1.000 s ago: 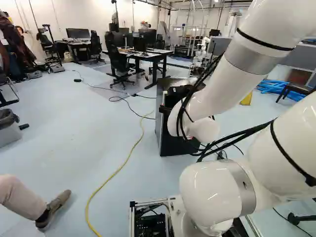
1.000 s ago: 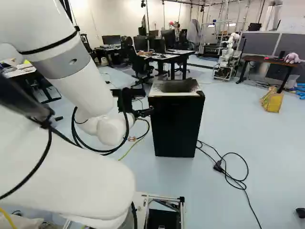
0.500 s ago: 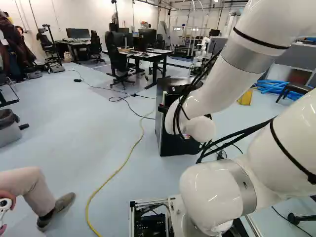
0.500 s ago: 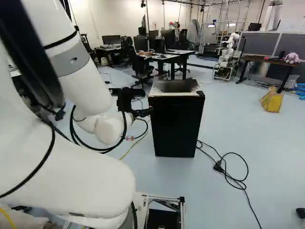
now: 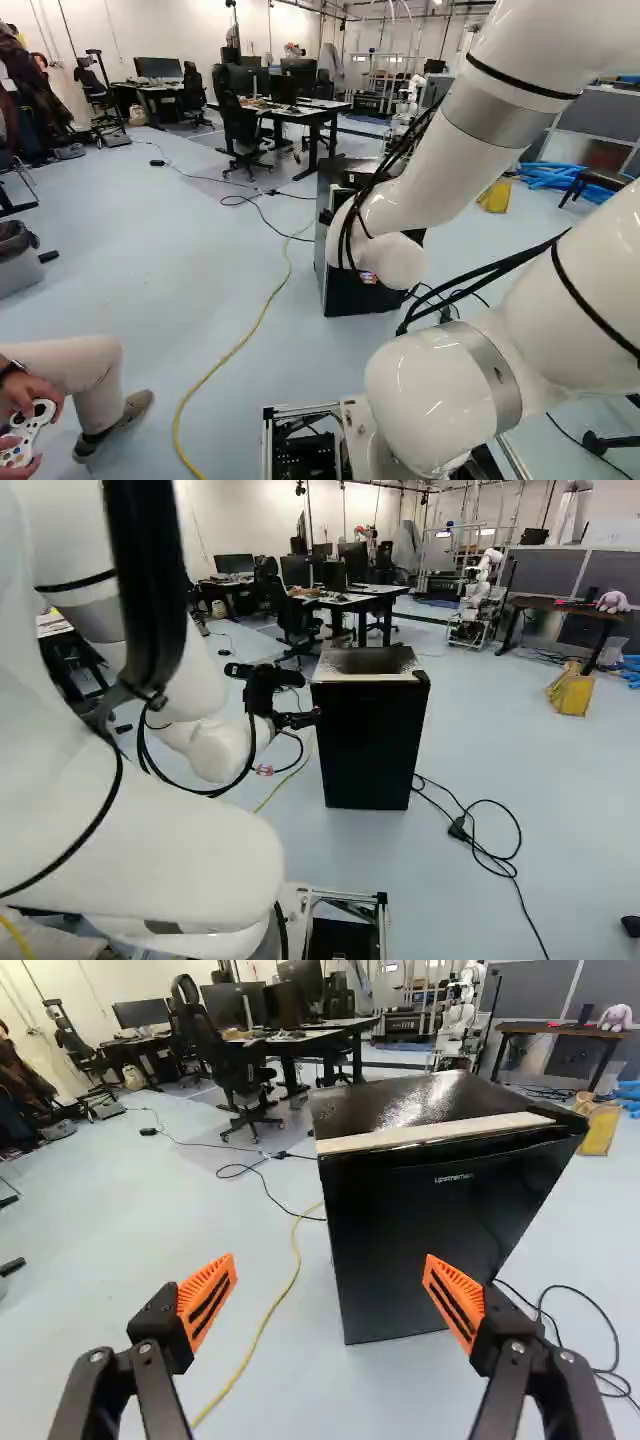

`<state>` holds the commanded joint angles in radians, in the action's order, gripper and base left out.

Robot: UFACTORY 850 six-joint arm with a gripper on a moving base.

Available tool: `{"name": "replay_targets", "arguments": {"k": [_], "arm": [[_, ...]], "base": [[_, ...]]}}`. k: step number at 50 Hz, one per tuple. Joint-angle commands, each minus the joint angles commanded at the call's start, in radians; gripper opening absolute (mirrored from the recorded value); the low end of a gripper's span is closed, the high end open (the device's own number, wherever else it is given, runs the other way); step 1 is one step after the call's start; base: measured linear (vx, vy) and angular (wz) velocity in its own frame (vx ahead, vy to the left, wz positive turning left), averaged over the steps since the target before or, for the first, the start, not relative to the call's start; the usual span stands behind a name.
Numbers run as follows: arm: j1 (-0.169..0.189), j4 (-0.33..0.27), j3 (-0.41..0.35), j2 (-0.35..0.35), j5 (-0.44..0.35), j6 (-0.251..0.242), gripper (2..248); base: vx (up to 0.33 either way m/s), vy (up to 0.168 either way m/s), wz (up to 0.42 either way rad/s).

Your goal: Grab a drink from the fridge

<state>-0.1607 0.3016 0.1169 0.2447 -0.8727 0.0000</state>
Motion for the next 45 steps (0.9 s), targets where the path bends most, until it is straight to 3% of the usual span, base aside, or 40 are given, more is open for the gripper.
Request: {"name": "replay_targets", "arguments": {"k": [16, 45], "arm": [[-0.066, 0.114, 0.018, -0.030, 0.000, 0.000, 247], [-0.171, 0.317, 0.130, -0.237, -0.015, 0.000, 247]], "base": [[0.000, 0.000, 0.000], [0.000, 0.000, 0.000]]}}
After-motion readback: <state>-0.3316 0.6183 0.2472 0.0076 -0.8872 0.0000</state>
